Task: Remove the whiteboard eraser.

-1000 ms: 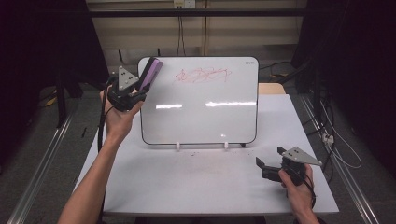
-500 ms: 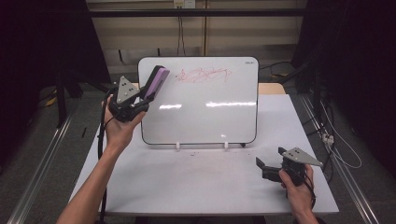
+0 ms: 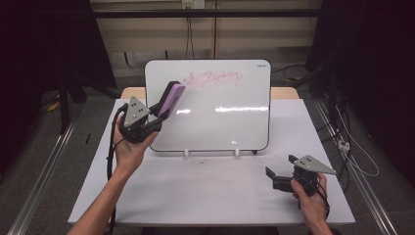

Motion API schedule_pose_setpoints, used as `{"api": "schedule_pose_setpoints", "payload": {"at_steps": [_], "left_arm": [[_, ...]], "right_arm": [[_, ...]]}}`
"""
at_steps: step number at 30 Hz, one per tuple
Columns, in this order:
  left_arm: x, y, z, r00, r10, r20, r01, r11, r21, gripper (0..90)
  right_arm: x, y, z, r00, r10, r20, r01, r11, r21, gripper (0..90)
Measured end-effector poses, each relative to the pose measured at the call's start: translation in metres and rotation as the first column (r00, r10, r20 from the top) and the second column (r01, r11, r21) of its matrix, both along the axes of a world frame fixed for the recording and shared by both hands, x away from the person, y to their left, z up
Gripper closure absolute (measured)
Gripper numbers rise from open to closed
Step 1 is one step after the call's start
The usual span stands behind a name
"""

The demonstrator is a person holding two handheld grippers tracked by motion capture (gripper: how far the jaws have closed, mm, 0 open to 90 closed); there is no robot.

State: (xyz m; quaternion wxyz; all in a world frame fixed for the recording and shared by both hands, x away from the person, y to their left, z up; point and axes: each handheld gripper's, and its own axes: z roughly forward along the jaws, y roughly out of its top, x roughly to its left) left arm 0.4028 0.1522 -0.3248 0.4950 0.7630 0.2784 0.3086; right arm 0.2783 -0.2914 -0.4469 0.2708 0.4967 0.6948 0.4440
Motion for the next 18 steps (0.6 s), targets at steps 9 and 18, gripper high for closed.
{"api": "schedule_pose_setpoints", "payload": {"at_steps": [9,18], "left_arm": [[-0.011,-0.002,-0.016,0.9992,-0.020,-0.034,0.020,0.9997,-0.012,64.0],[-0.029,-0.014,-0.027,0.9951,-0.068,-0.072,0.064,0.9964,-0.056,64.0]], "right_arm": [[-0.001,0.006,0.002,0.9997,0.019,0.012,-0.019,0.9998,0.009,4.1],[-0.001,0.021,0.016,0.9974,0.036,0.062,-0.040,0.9969,0.067,4.9]]}}
